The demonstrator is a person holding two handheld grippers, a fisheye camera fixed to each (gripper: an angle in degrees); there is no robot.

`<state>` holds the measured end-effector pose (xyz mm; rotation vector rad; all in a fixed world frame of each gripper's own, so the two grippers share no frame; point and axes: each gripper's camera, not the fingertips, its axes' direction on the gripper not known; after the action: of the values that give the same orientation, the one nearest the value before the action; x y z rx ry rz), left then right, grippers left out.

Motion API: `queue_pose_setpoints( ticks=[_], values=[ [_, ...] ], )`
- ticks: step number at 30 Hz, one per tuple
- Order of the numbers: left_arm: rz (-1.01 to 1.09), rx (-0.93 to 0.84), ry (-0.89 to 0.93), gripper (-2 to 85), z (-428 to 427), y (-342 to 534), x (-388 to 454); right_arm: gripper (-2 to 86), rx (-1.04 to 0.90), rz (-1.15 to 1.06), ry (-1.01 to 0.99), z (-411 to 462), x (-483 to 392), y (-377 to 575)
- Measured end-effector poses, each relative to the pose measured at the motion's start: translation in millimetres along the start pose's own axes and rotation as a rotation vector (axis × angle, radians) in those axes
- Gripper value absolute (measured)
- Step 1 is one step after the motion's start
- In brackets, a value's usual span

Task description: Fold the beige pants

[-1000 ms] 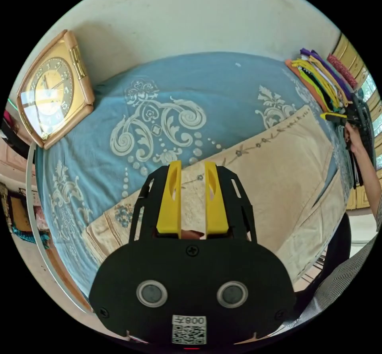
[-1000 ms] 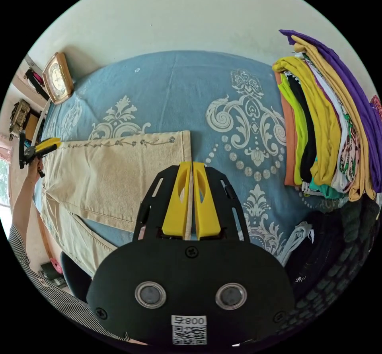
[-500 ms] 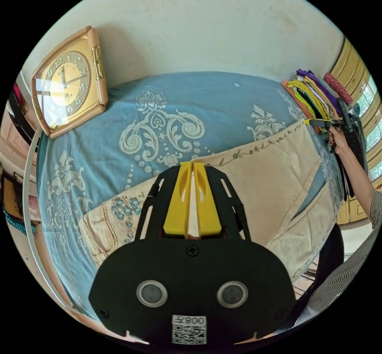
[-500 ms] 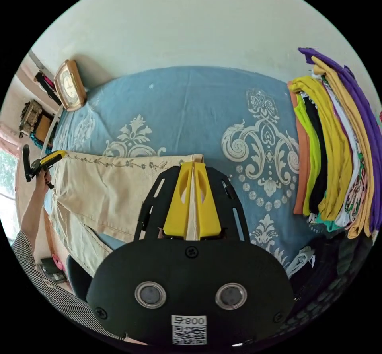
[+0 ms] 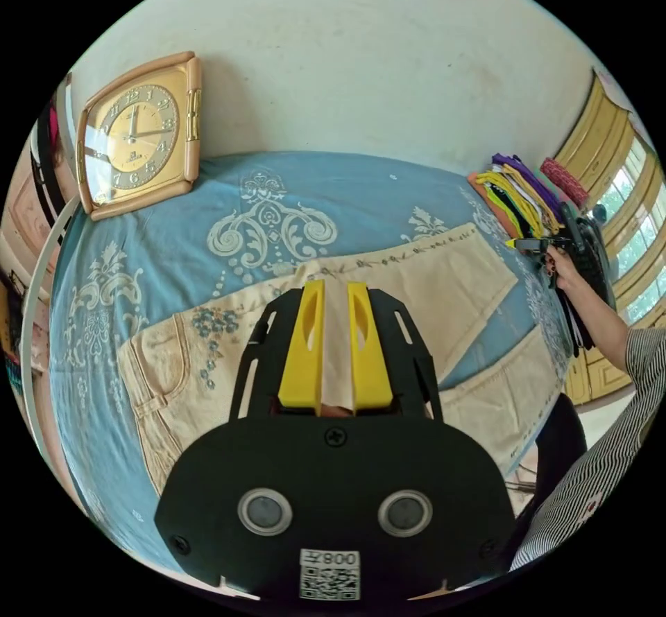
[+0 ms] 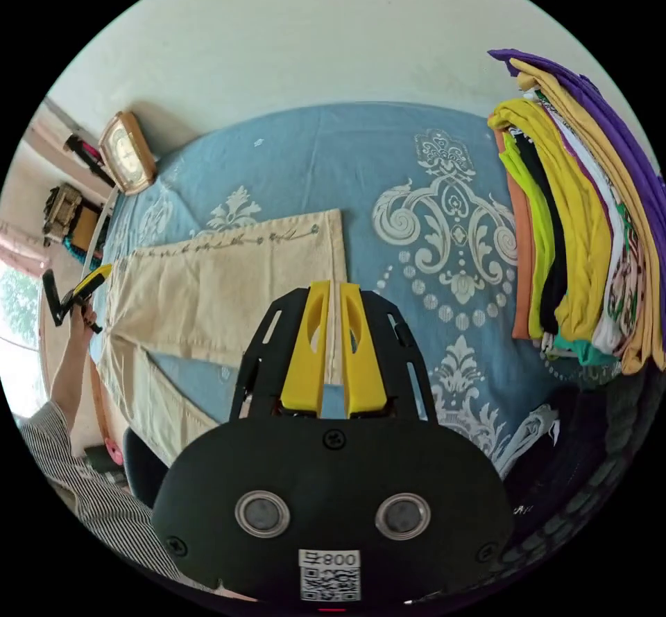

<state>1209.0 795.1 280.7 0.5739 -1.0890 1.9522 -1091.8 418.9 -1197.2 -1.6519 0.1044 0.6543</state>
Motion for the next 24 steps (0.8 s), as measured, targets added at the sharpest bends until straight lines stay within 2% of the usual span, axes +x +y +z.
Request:
queue_pose_setpoints(
  ticks=[3,5,7,8,9,10,12,16,19,22,24],
  values=[
    [0.071,-0.048,0.135,4.4,-2.2,45.4,15.6,2.3,-0.050,-0.082,-0.068,-18.3,-24.7,60.7],
    [0.072,-0.086,0.146,3.5,4.4,72.5,22.7,1.7,-0.082,-0.116,-0.127,-23.8,-42.2,98.5],
    [0.055,-0.188,0.082,2.7,29.1,103.0,23.5,1.0,-0.118,-0.144,-0.153,-18.5,-59.4,128.8],
    [0.047,-0.206,0.073,2.5,34.8,109.0,22.0,0.6,-0.186,-0.167,-0.105,-3.9,-70.5,140.4],
    [-0.020,-0.186,0.101,2.3,37.4,118.2,16.5,0.5,-0.121,-0.190,-0.065,-8.4,-77.4,149.3],
    [-0.079,-0.143,0.142,2.2,32.0,125.2,11.8,0.4,-0.090,-0.178,-0.053,-13.9,-78.5,150.4],
    [-0.108,-0.066,0.133,2.3,15.6,140.2,9.9,0.3,-0.160,-0.165,-0.046,-23.6,-86.8,134.0],
    [-0.230,-0.018,-0.074,3.0,-19.3,198.1,-11.5,0.2,-0.136,-0.206,0.008,-45.8,-120.7,116.4],
    [-0.410,-0.043,-0.181,3.8,-31.2,245.6,-45.5,0.2,-0.111,-0.279,-0.045,-62.1,-169.1,104.3],
    [-0.542,-0.037,-0.154,5.0,-29.6,281.5,-74.3,0.4,-0.112,-0.401,-0.140,-70.1,-242.8,88.2],
    [-0.558,-0.037,-0.155,5.5,-22.6,290.8,-83.4,0.7,-0.095,-0.519,-0.224,-74.0,-316.6,68.3]
  ],
)
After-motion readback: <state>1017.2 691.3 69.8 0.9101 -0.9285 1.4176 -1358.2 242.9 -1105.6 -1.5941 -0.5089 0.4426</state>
